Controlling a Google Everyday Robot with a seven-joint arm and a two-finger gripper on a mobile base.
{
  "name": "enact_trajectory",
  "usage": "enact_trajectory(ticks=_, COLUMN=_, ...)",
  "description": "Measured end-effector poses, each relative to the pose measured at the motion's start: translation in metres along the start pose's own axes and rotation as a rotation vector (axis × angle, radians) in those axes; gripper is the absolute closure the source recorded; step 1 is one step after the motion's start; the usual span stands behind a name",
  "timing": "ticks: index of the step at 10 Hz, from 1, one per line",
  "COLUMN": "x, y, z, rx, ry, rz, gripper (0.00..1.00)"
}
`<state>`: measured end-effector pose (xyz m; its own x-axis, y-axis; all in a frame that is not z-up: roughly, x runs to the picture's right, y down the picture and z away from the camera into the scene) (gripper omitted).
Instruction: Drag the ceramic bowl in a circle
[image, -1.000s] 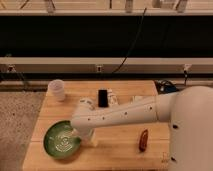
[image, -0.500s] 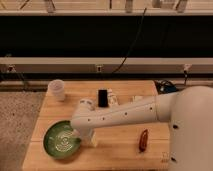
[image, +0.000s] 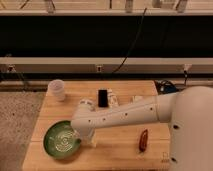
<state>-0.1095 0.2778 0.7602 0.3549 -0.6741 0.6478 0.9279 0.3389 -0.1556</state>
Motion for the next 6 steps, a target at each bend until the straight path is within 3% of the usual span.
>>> enact_trajectory(ticks=4, x=0.0005, y=-0.0007, z=-0.0016, rx=-0.002, ry=0.009, rz=-0.009, gripper=0.53)
enact_trajectory(ticks=6, x=0.0006, y=0.0018, z=-0.0007, rx=-0.003, ry=0.014, rz=-0.011, gripper=0.56)
